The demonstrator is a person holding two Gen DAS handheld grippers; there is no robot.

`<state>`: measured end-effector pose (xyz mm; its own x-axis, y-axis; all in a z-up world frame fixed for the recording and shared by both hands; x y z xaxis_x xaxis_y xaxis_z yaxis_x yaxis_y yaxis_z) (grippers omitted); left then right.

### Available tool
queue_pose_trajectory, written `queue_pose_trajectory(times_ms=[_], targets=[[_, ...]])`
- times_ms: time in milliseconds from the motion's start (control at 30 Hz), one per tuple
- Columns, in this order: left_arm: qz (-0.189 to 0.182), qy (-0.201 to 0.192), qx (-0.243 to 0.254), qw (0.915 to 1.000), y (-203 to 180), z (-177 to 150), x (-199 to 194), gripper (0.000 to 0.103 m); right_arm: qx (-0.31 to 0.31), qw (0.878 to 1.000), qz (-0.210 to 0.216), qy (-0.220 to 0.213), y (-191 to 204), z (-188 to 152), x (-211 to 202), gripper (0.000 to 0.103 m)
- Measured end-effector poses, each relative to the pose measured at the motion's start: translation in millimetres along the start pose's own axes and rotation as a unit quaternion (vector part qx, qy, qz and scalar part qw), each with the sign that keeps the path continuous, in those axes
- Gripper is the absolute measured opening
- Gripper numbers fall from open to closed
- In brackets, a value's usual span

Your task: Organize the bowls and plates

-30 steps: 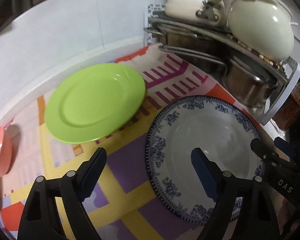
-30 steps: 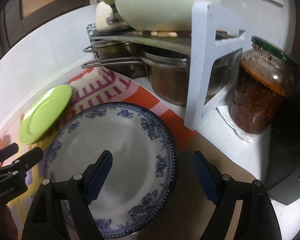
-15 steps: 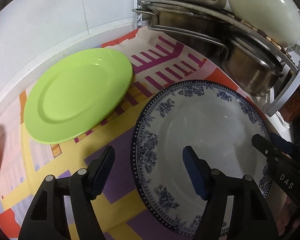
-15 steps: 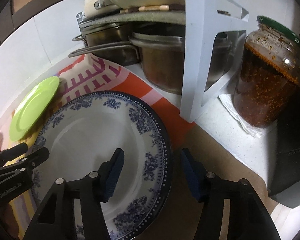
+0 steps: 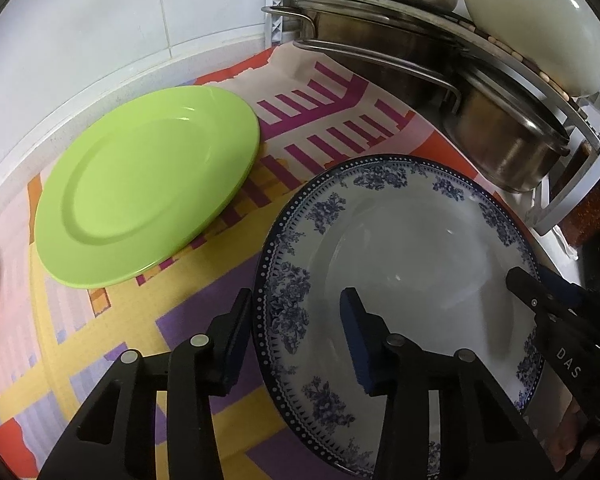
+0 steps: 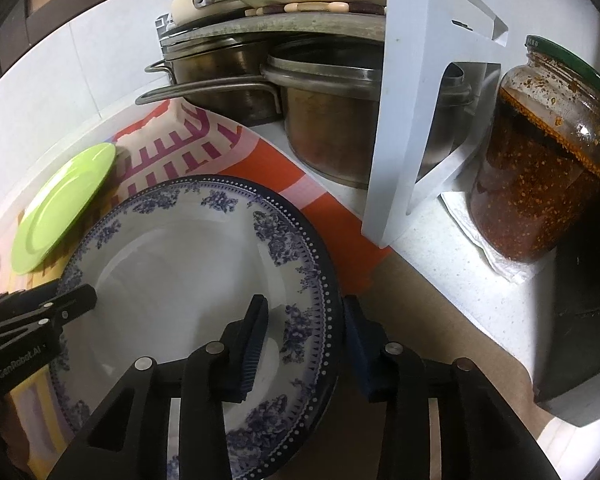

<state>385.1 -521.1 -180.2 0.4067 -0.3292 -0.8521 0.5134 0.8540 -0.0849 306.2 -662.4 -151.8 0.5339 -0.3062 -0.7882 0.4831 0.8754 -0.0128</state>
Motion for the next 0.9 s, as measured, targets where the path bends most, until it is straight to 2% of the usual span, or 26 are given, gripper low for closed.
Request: queue_pose_trajectory(times_ms=[100, 433, 900], targets=[[0.003, -0.001, -0.002, 1.0000, 2, 1, -1, 0.036, -0.002, 1.000, -0.002, 0.001, 0, 1, 0, 0.038], [0.006, -0.010, 0.004, 0.9999, 2, -3, -15, 0.035, 0.005, 1.000, -0.001, 0.002, 1, -7, -6, 0.037], [0.009, -0.030, -0.027, 0.9991, 32, -19, -66, 0.035, -0.014, 1.000, -0.004, -0.014, 24, -13, -54, 0.037]])
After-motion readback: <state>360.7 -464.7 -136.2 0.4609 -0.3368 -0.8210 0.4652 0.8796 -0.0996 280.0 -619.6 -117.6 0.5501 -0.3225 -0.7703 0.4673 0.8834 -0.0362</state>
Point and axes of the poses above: each gripper's, at about its wrist camera, not at the fingertips, and x roughly the way its jaws point, y to its left, z to its top, the point moved 5 cm from there along x, roughly the way its jaws point, and after that the axes turned 3 degrees about -x, right-handed, at the moved point
